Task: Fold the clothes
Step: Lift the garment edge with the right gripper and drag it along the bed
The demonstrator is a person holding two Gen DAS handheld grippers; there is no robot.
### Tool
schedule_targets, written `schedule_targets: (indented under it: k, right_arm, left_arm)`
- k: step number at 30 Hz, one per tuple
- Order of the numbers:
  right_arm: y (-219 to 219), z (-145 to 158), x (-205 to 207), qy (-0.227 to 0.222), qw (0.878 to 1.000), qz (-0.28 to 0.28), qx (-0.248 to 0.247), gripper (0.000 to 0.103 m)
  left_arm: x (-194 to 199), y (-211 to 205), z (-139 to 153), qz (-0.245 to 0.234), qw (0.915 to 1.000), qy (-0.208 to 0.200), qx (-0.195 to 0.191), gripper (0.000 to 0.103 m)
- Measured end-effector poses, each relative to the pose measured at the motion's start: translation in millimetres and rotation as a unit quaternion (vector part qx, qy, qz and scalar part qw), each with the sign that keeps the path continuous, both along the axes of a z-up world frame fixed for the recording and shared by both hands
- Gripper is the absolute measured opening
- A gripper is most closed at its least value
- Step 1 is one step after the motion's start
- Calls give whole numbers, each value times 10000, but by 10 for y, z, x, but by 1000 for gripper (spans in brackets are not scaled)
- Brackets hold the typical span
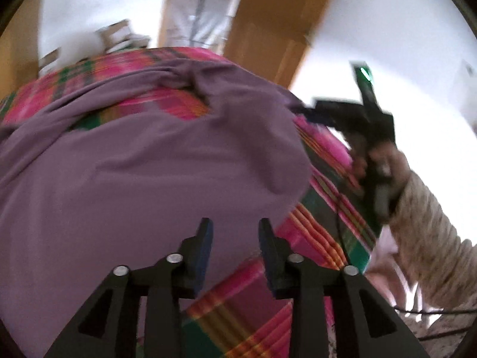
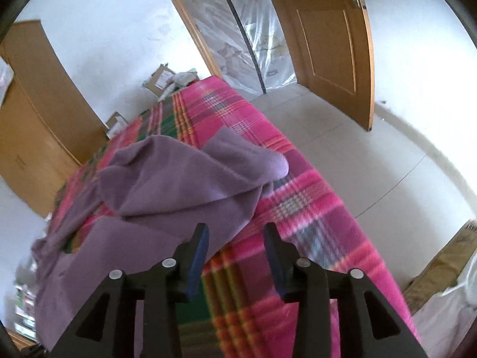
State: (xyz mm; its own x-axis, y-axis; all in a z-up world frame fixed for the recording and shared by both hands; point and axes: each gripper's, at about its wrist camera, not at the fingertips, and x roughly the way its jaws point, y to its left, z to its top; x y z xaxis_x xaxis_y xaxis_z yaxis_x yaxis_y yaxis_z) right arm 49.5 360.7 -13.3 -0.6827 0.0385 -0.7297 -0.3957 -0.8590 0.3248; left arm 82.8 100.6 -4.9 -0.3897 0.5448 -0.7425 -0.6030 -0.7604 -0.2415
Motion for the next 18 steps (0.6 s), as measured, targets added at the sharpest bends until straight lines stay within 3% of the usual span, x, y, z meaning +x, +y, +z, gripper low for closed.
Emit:
schedule_targets:
  k: [2,5,10,14,15,18]
  right_arm:
    - [-1,11,-64,-35,10000,55,34,42]
    - [19,13,-185,-67,9998,137,89,43]
    - [25,2,-231,25,9997,231,13,41]
    - [-43,13,-258,28,9992,373,168,17]
    - [-40,28,-251,68,9990,399,165,3]
    - [-31,73,-232,189,9986,477,156,2]
  left_arm:
    - [8,134,-49,-76,9997,60,-228,35]
    - [64,274,-100,-51,9962,464,-742,35]
    - [165,360,-161,-193,9911,678,-1129,35]
    - [134,382,-151,-193,9911,684,-1125,35]
    - [118,382,-149,-179,9916,656,-1096,35]
    - [71,381,-144,-139,9931,573,-1010,35]
